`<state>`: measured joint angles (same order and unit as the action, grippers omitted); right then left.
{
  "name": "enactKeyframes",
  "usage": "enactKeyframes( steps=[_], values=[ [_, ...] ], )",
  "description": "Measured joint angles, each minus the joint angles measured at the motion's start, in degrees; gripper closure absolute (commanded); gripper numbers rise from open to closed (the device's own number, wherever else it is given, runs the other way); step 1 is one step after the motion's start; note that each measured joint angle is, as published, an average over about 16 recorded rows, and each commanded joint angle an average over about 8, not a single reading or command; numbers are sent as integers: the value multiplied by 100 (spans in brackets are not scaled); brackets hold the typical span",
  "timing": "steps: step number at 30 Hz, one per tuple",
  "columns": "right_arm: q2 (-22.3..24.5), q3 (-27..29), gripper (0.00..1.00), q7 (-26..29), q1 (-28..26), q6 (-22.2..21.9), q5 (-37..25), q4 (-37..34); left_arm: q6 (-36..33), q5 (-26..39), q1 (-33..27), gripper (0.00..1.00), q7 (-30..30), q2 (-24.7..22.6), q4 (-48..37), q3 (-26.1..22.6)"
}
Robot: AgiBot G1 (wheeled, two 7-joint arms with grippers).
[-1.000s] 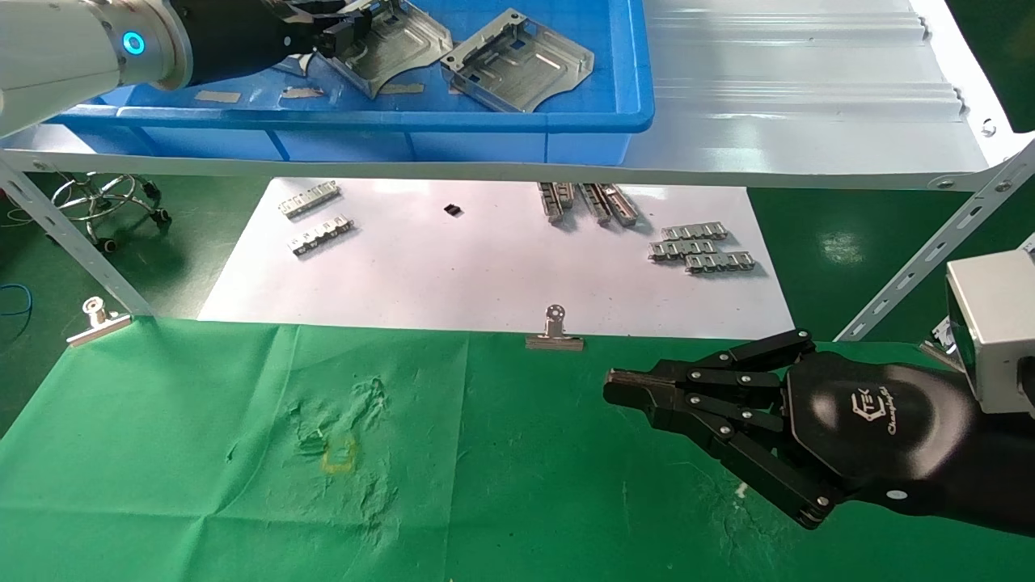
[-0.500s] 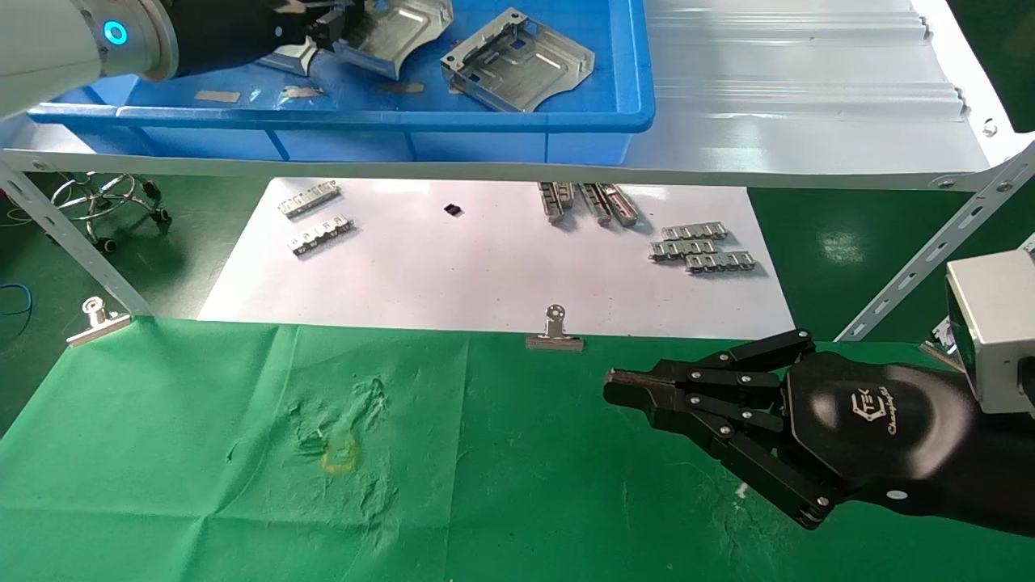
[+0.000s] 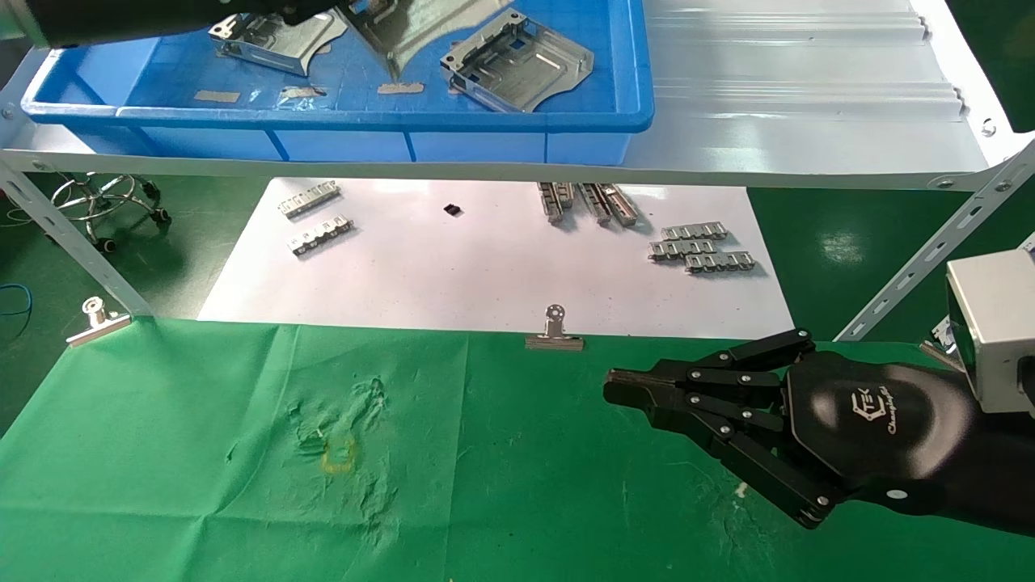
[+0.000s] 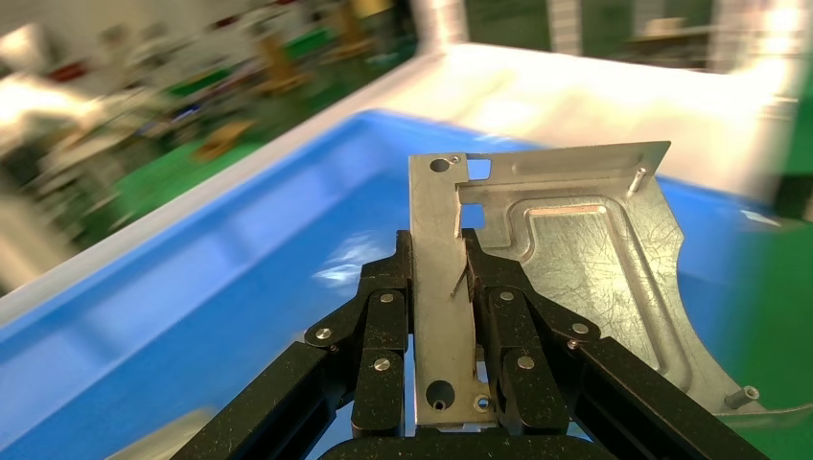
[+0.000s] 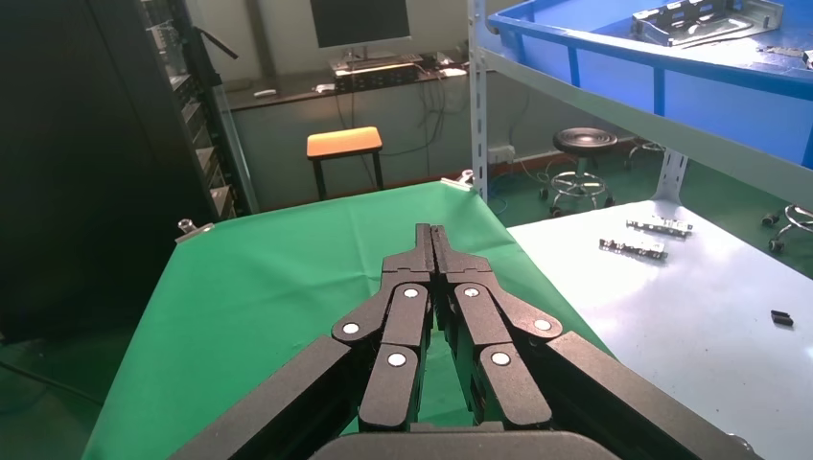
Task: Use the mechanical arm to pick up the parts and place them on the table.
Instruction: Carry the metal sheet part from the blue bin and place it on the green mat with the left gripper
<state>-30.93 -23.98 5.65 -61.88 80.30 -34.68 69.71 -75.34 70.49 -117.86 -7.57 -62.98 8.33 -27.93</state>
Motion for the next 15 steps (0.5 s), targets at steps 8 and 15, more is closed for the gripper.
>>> enactKeyframes(
  steps=[8, 15],
  values=[
    [0, 0, 100, 0, 0, 0, 0, 0, -1380, -321, 271, 100, -608, 566, 686, -100],
    [0, 0, 100, 0, 0, 0, 0, 0, -1667, -802, 852, 100, -695, 1205, 1950, -652]
  ],
)
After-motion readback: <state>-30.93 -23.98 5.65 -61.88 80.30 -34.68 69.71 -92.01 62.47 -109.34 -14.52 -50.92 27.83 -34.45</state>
